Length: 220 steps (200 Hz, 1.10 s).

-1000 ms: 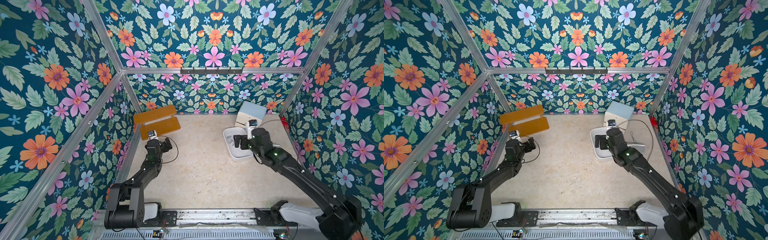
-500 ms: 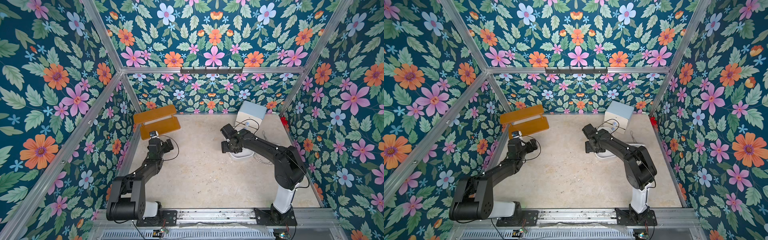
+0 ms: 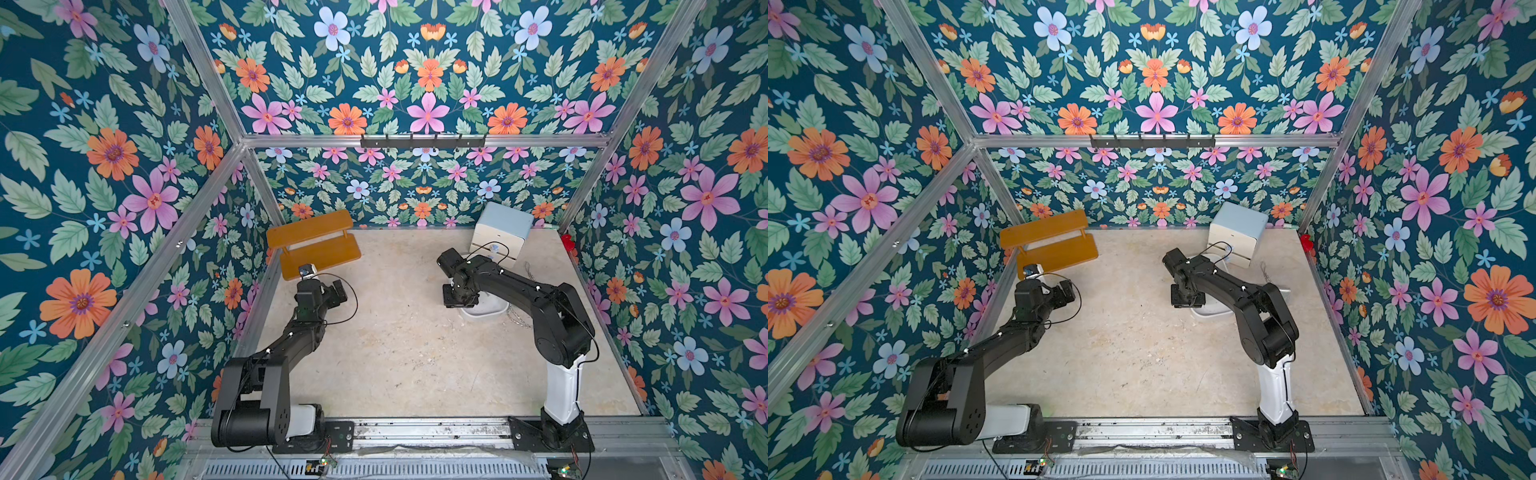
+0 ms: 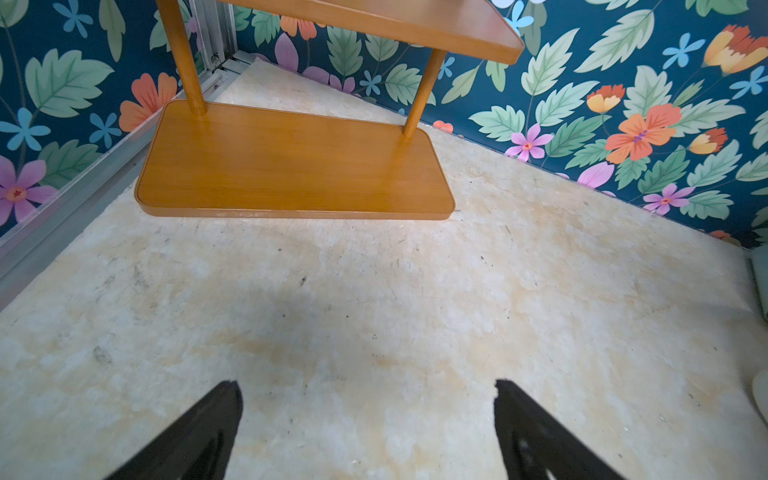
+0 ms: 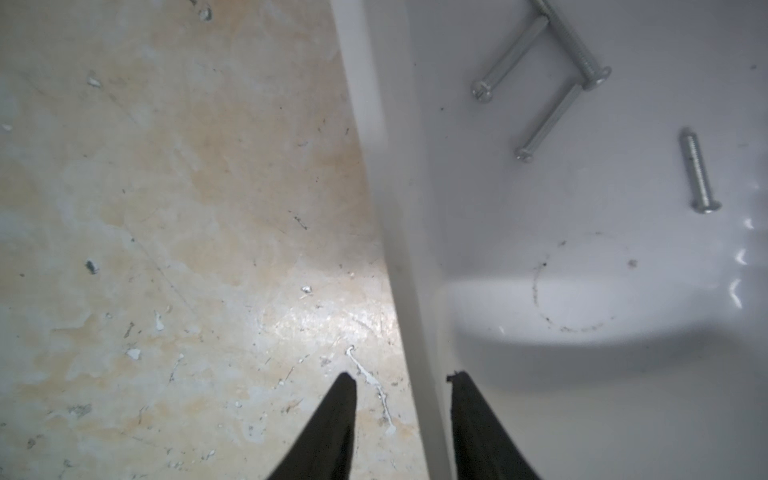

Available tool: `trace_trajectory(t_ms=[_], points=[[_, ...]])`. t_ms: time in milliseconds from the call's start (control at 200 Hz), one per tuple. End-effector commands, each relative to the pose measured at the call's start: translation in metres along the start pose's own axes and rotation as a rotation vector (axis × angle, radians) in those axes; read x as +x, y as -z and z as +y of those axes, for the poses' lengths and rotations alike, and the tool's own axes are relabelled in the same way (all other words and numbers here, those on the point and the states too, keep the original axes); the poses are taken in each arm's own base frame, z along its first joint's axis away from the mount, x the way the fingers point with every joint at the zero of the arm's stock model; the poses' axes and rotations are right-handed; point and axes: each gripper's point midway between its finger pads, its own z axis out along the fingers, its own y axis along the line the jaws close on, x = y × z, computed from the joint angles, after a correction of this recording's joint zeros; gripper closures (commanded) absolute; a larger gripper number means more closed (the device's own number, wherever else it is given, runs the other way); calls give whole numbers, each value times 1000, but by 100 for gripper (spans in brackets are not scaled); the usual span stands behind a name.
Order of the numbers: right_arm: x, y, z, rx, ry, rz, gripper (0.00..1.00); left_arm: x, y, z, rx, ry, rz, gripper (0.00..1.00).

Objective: Take out the screws from the storage box
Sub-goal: Move the storage box to the center of the board.

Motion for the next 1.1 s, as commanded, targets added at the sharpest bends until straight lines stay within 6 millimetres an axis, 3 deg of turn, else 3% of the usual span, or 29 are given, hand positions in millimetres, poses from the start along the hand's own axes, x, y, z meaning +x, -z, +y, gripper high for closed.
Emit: trace_trajectory(t_ms=[0,360,675,950,1095], points=[[1,1,3,-16,-7,21,76,-6,0,-1,5,-2,-22,1],[5,13,3,42,-76,-9,97,-6,-2,-3,9,-3,-13,1],[21,19,59,1,-92,-47,98,-6,1,-1,2,-1,-20,1],[22,20,125,-76,-63,-71,98,-3,1,-13,70,-4,-5,1],[22,10,136,-87,-68,-59,98,0,0,-15,84,-6,6,1]])
